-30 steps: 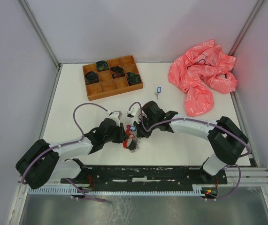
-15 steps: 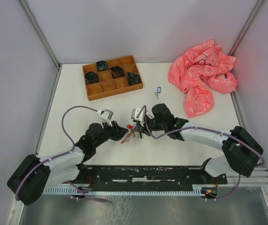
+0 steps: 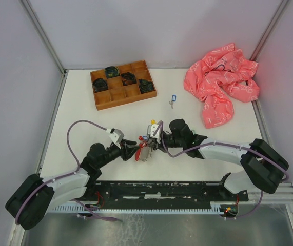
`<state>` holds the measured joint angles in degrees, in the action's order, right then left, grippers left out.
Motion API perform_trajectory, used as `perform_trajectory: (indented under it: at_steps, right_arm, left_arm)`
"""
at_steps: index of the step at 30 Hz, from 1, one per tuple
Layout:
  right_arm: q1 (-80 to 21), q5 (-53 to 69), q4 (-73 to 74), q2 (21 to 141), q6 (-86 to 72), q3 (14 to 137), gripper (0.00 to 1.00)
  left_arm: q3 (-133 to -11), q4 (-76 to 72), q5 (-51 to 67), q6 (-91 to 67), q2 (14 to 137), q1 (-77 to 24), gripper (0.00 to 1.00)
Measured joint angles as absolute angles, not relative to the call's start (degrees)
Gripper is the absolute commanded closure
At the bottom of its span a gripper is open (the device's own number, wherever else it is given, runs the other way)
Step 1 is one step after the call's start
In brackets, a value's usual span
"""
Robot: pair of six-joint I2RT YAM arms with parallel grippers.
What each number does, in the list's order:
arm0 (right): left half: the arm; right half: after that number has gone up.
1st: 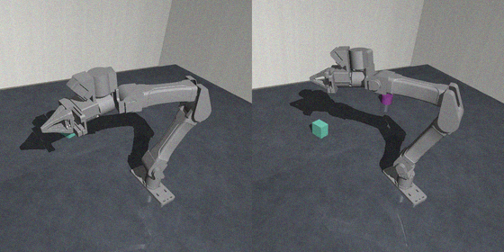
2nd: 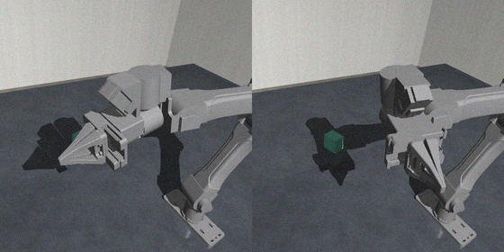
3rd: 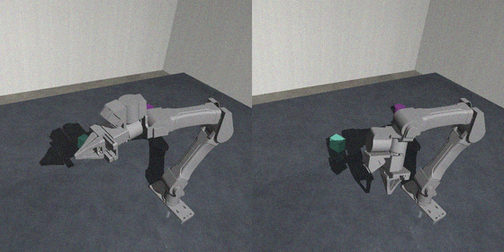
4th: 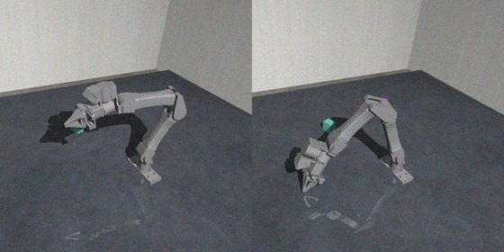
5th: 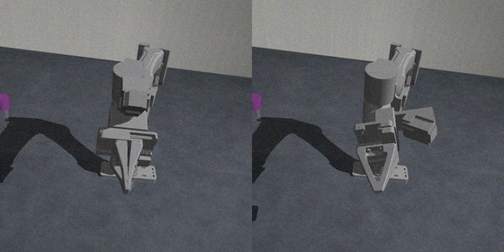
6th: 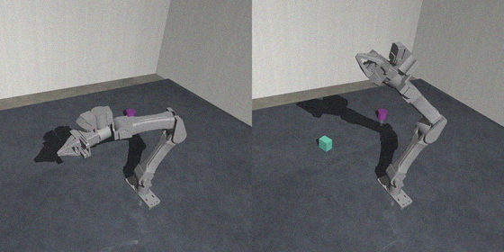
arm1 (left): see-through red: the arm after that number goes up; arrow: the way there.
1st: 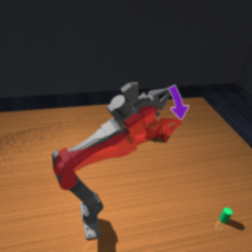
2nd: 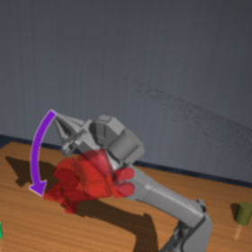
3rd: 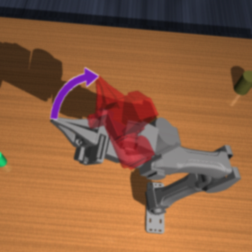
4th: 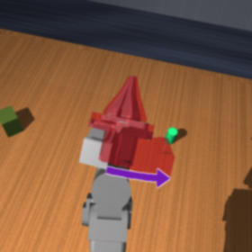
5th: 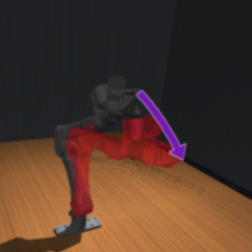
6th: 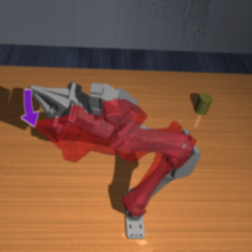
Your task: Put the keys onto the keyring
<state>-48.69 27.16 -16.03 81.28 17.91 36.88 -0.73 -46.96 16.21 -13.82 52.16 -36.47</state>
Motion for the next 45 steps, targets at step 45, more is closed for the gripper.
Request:
perform_trajectory:
  at_steps: [45]
  right_arm:
    - [-48.7,26.6,-14.2,77.6,19.3,33.9,0.86]
  left_arm:
    - [-14.3,-47.4,35.0,8.8,76.9,-39.2,0.97]
